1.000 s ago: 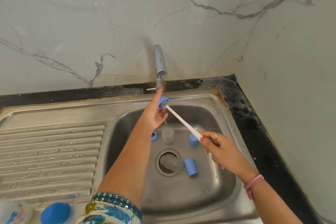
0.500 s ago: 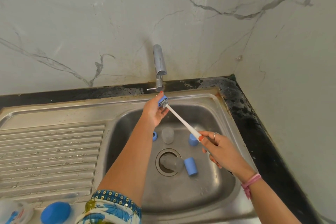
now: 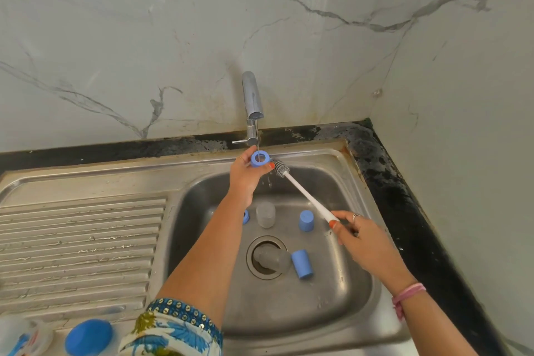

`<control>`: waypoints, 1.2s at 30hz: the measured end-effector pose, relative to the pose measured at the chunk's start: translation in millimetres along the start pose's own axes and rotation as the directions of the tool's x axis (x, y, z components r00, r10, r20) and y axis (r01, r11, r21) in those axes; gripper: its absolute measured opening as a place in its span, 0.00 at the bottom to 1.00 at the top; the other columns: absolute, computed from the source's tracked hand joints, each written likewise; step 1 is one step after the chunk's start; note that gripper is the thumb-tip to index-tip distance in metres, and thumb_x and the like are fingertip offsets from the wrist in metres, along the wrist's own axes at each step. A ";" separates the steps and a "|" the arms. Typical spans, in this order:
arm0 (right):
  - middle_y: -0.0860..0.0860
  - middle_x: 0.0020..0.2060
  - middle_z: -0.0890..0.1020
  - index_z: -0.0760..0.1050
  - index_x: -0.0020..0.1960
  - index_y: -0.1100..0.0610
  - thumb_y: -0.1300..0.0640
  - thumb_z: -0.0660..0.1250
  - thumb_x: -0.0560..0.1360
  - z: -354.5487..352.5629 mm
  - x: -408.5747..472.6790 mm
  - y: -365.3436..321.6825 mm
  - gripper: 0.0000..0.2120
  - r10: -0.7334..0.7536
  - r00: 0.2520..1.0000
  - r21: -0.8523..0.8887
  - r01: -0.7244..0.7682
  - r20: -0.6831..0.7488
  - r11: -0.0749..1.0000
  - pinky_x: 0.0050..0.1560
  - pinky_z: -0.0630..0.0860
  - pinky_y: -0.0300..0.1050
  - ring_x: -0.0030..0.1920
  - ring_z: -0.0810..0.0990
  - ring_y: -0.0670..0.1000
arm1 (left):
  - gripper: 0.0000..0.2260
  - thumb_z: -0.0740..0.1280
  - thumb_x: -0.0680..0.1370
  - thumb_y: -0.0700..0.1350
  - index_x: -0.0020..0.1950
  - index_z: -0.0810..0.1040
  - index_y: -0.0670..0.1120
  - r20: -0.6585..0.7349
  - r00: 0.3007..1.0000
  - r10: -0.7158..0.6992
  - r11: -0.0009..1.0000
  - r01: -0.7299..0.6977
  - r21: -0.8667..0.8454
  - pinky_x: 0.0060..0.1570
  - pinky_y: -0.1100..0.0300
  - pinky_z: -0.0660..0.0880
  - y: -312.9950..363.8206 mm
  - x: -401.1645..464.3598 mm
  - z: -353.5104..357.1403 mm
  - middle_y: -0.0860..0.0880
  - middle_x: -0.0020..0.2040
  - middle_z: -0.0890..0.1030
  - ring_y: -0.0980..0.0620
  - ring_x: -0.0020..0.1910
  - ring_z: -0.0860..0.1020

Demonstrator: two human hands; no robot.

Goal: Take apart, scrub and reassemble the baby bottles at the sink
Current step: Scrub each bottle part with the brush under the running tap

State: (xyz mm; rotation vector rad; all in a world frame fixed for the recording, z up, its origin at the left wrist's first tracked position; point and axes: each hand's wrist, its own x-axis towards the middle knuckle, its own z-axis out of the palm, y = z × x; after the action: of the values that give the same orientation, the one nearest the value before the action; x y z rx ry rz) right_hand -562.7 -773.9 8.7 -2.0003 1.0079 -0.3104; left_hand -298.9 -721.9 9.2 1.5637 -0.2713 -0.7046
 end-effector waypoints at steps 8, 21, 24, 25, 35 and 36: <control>0.47 0.36 0.79 0.76 0.59 0.45 0.47 0.63 0.79 4.1 2.4 6.3 0.10 0.046 0.999 -0.034 -0.045 0.012 0.998 0.35 0.69 0.36 0.34 0.75 0.44 | 0.22 0.75 0.70 0.33 0.63 0.78 0.45 -0.041 0.995 0.094 0.994 -0.092 0.053 0.44 0.69 0.77 -1.4 -8.8 -9.7 0.51 0.52 0.82 0.55 0.51 0.79; 0.48 0.37 0.80 0.74 0.54 0.38 0.45 0.64 0.78 16.0 11.4 16.2 0.06 0.095 0.995 0.002 -0.095 0.033 0.995 0.34 0.74 0.38 0.35 0.78 0.46 | 0.17 0.69 0.78 0.49 0.62 0.77 0.39 0.295 0.919 -0.262 0.690 0.392 -0.608 0.47 0.63 0.79 0.0 -18.7 -17.9 0.39 0.58 0.82 0.53 0.42 0.81; 0.48 0.36 0.80 0.73 0.53 0.37 0.45 0.64 0.78 17.2 11.7 15.7 0.05 0.095 0.995 0.021 -0.096 0.035 0.995 0.33 0.73 0.37 0.34 0.77 0.45 | 0.21 0.69 0.78 0.48 0.63 0.76 0.35 0.325 0.898 -0.296 0.596 0.440 -0.672 0.48 0.61 0.80 1.4 -16.3 -19.1 0.38 0.58 0.80 0.50 0.46 0.81; 0.47 0.36 0.80 0.73 0.54 0.38 0.45 0.64 0.78 17.4 11.8 15.1 0.05 0.094 0.995 0.023 -0.095 0.039 0.995 0.33 0.72 0.37 0.34 0.77 0.45 | 0.21 0.69 0.77 0.48 0.63 0.77 0.34 0.331 0.893 -0.305 0.587 0.450 -0.673 0.49 0.60 0.80 1.1 -15.8 -19.9 0.38 0.56 0.81 0.50 0.46 0.81; 0.51 0.39 0.81 0.74 0.56 0.42 0.47 0.64 0.79 18.8 11.1 2.9 0.07 0.078 0.996 0.049 -0.079 0.038 0.996 0.27 0.68 0.33 0.29 0.72 0.43 | 0.13 0.67 0.76 0.45 0.59 0.76 0.41 0.237 0.896 -0.376 0.725 0.443 -0.527 0.42 0.60 0.80 -0.4 2.5 -24.9 0.40 0.50 0.80 0.48 0.41 0.80; 0.50 0.40 0.81 0.74 0.56 0.42 0.47 0.63 0.79 19.9 11.4 1.6 0.07 0.077 0.996 0.048 -0.078 0.034 0.996 0.29 0.69 0.34 0.30 0.72 0.44 | 0.12 0.66 0.76 0.45 0.57 0.77 0.42 0.223 0.899 -0.378 0.743 0.438 -0.507 0.41 0.61 0.79 1.9 5.6 -24.3 0.40 0.48 0.80 0.48 0.41 0.79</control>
State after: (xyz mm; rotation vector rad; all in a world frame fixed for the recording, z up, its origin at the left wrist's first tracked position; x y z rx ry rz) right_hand -545.4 -771.4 -6.2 -1.9107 1.0451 -0.2578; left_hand -280.0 -705.5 8.8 1.0302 0.2060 -1.1041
